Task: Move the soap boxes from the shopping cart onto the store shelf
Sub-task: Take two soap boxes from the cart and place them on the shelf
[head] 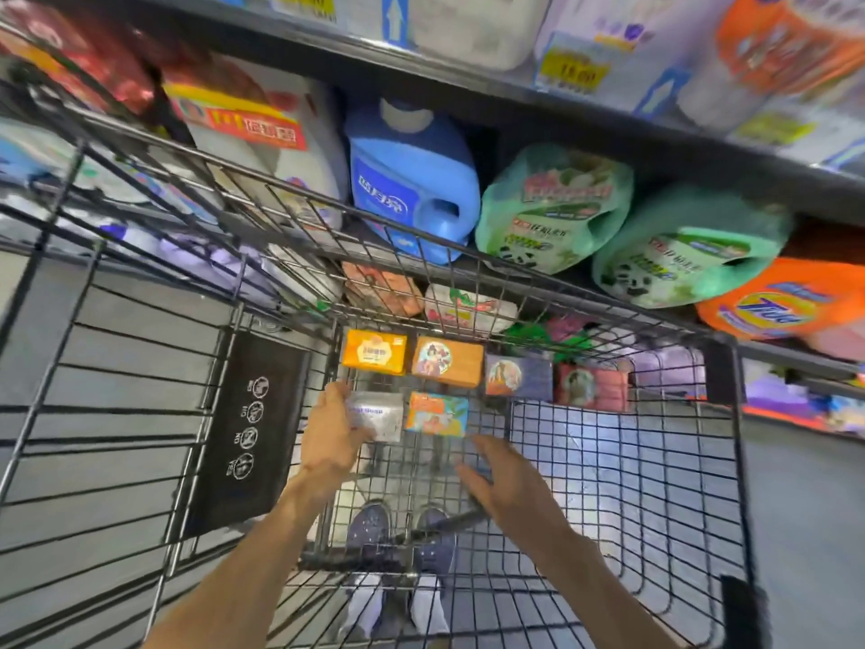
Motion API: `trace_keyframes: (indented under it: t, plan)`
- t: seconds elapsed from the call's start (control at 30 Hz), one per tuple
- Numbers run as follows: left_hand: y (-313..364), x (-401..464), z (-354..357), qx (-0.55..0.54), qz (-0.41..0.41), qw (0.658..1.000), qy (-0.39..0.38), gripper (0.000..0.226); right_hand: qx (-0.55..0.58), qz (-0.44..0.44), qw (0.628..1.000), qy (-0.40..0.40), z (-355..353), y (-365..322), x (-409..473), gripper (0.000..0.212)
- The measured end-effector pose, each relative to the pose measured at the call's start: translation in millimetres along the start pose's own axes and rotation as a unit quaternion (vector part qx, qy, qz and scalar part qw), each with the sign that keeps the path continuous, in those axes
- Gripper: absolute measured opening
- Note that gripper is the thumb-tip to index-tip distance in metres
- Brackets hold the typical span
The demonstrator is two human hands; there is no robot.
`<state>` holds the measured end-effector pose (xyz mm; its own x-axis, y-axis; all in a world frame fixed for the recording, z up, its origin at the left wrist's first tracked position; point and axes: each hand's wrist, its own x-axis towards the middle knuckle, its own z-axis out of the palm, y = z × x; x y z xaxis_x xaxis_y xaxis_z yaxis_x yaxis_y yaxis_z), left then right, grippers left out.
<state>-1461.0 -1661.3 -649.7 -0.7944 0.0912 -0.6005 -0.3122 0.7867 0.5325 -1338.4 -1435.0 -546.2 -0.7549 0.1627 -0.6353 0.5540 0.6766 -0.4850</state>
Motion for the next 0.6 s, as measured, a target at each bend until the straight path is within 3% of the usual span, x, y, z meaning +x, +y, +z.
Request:
trace_keyframes:
  t: [0.07,0.17,0.3,0.37,0.5,0.6]
  plan:
    - [-1.7,-6.2,-6.0,-0.013,0.004,1.000,0.001,0.070,-0.017,-0.001,1.000,0.012,8.5,-0.2,17.2,0.045]
    - [-3.4,-17.4,-18.3,-0.027,0.010,1.000,-0.004,0.055,0.049,0.061,0.997,0.015,18.5,-0.3,44.1,0.038]
    - [-8.8,-34.3,-31.5,-0.030,0.034,0.999,0.017,0.048,0.106,0.111,0.987,0.045,30.9,-3.5,77.8,0.071]
    - [-14.8,-38.8,-35.2,-0.036,0.037,0.998,0.021,0.050,0.099,0.141,0.984,0.035,38.1,-4.7,91.8,0.072]
    - [-24.5,-45.9,-38.0,-0.053,0.028,0.997,0.037,0.054,0.113,0.135,0.983,0.050,55.5,7.2,108.9,0.077]
    - [-21.1,-52.9,-37.2,-0.054,0.026,0.997,0.043,0.055,0.131,0.109,0.982,0.083,59.1,15.6,109.6,0.065]
